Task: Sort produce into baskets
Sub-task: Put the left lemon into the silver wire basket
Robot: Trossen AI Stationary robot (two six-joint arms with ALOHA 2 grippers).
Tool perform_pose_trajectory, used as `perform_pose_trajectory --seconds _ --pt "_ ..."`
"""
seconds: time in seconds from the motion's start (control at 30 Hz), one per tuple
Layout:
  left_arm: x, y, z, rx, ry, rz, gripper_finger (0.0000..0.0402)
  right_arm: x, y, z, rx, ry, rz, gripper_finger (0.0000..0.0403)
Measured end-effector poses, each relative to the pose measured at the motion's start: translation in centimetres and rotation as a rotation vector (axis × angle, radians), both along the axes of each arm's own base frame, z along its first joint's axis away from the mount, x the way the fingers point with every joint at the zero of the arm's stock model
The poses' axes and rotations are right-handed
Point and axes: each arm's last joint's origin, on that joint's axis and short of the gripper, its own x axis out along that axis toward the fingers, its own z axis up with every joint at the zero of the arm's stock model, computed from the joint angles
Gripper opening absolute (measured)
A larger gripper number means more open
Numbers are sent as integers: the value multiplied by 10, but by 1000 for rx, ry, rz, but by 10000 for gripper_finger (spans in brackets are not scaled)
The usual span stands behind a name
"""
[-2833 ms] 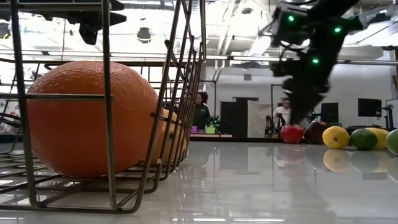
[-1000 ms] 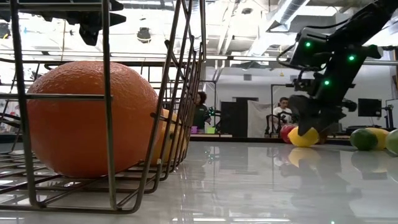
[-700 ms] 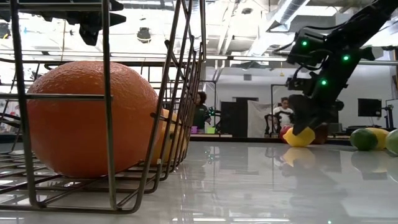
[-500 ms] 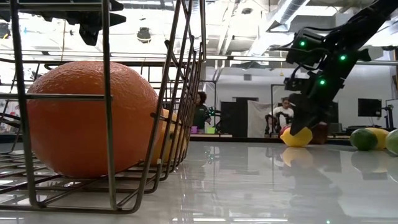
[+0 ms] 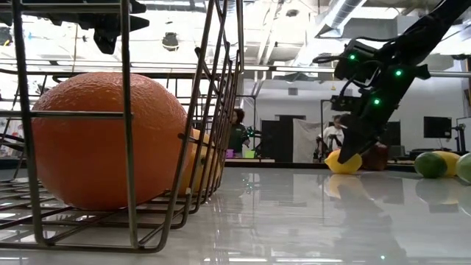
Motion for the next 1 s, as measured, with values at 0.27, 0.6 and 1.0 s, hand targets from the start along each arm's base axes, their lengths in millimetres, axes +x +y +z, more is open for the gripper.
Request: perform_pose_trajectory --seconds 0.27,0.6,1.0 --pt "0 0 0 8 3 1 137 22 20 27 34 -128 133 244" --pt "0 0 0 8 3 8 137 70 94 100 37 -497 498 243" --pt "0 1 0 7 -1 21 137 98 172 136 28 -883 767 244"
